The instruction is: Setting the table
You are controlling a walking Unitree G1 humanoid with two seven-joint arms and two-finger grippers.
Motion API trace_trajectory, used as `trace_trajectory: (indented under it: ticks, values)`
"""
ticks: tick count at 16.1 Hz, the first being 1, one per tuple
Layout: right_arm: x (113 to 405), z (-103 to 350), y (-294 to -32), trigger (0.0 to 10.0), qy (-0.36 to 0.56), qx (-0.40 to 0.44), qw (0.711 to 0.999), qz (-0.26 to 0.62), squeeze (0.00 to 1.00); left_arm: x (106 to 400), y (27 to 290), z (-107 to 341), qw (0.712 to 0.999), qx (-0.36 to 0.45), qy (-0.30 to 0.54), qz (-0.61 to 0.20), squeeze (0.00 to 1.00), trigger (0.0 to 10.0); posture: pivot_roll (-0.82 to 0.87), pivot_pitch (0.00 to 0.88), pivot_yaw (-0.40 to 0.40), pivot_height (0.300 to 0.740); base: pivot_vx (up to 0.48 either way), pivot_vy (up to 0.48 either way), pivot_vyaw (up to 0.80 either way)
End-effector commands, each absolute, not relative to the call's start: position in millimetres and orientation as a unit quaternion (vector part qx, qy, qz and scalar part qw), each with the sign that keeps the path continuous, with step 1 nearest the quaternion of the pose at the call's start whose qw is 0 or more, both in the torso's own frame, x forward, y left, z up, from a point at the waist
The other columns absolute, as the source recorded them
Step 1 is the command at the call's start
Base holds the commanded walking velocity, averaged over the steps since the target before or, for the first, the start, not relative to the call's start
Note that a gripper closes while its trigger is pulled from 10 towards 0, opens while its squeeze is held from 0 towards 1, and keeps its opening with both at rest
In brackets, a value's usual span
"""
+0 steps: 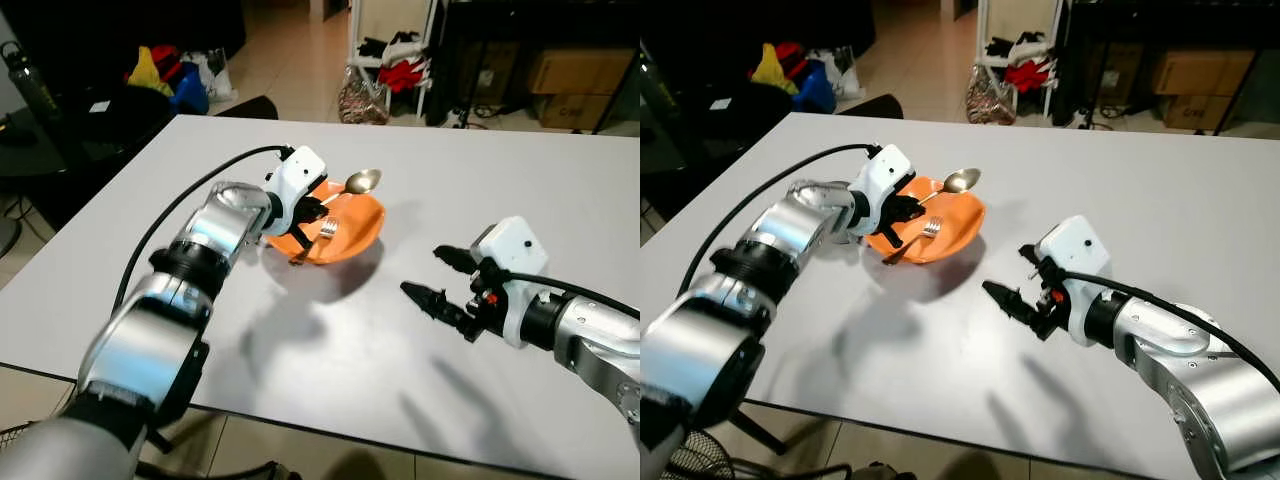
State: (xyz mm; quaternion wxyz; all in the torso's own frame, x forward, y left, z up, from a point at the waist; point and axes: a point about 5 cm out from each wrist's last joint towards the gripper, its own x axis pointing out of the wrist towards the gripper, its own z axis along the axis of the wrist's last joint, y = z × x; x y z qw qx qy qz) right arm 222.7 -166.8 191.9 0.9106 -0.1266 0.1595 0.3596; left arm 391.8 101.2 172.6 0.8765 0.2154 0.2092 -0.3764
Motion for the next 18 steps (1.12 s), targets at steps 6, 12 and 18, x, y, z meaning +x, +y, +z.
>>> trace_trajectory:
  ticks: [6, 12, 18]
  values:
    - [213.7, 189.6, -158.9, 10.0, 0.178, -0.136, 0.888, 0.401, 0.0, 396.2, 118.3, 166.0, 0.874, 0.24, 0.257, -0.334, 0.0, 10.0, 0.02, 0.0, 0.107, 0.74, 0.0, 0.0, 0.0]
    - [211.4, 188.3, -155.2, 10.0, 0.18, -0.129, 0.887, 0.404, 0.0, 399.1, 115.6, 165.0, 0.887, 0.223, 0.259, -0.31, 0.16, 10.0, 0.01, 0.0, 0.115, 0.74, 0.0, 0.0, 0.0]
    - [209.1, 186.5, -154.0, 10.0, 0.184, -0.126, 0.888, 0.403, 0.0, 397.9, 111.8, 159.2, 0.893, 0.201, 0.267, -0.302, 0.25, 10.0, 0.01, 0.0, 0.118, 0.74, 0.0, 0.0, 0.0]
